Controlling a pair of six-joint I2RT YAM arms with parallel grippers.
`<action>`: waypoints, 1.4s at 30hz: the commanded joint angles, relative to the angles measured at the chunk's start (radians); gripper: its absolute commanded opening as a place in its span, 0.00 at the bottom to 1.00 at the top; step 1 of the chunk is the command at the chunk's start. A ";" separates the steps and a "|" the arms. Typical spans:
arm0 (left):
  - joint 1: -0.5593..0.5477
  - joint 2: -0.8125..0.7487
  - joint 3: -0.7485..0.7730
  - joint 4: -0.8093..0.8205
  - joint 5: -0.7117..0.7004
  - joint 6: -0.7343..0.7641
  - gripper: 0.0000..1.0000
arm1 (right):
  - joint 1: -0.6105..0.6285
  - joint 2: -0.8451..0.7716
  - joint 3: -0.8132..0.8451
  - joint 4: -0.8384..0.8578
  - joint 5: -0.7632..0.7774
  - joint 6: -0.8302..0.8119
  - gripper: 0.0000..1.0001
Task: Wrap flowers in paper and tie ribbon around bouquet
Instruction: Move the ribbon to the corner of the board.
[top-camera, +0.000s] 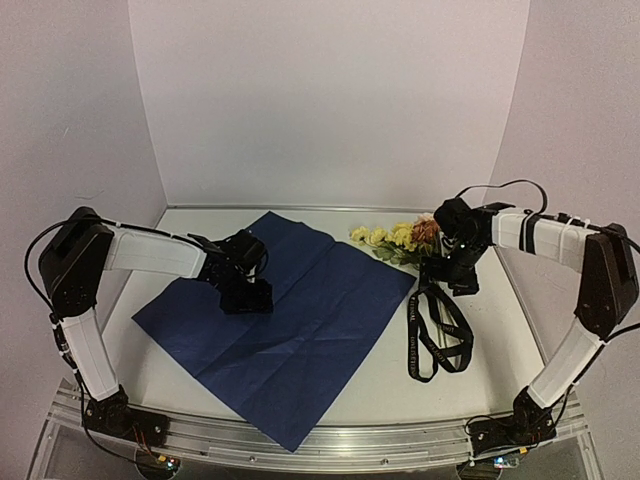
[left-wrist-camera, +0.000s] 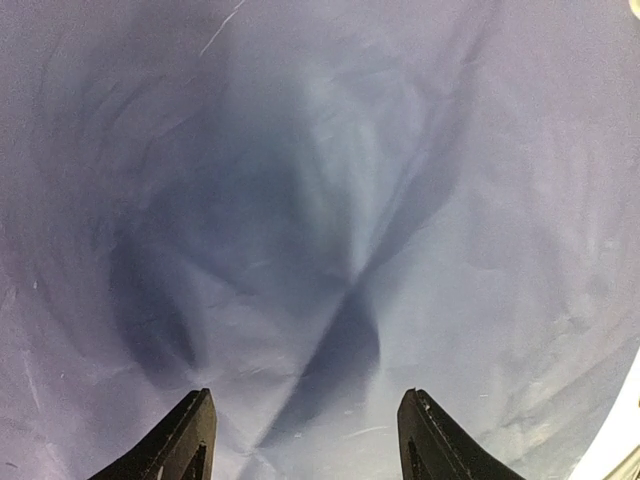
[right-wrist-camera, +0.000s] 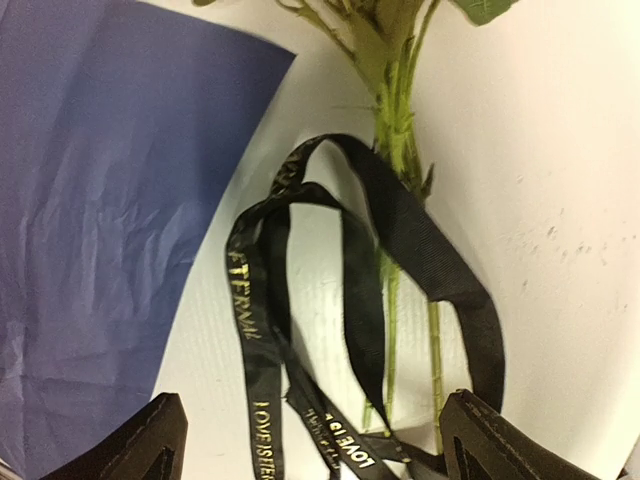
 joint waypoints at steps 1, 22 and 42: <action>0.001 -0.019 0.076 -0.032 0.033 0.034 0.65 | -0.022 -0.019 -0.033 -0.091 -0.024 -0.094 0.90; 0.001 -0.046 0.114 -0.053 0.068 0.048 0.64 | -0.021 -0.183 -0.368 -0.093 -0.002 -0.009 0.61; 0.001 -0.104 0.104 -0.072 0.039 0.026 0.63 | -0.027 -0.574 -0.108 -0.776 0.557 0.119 0.00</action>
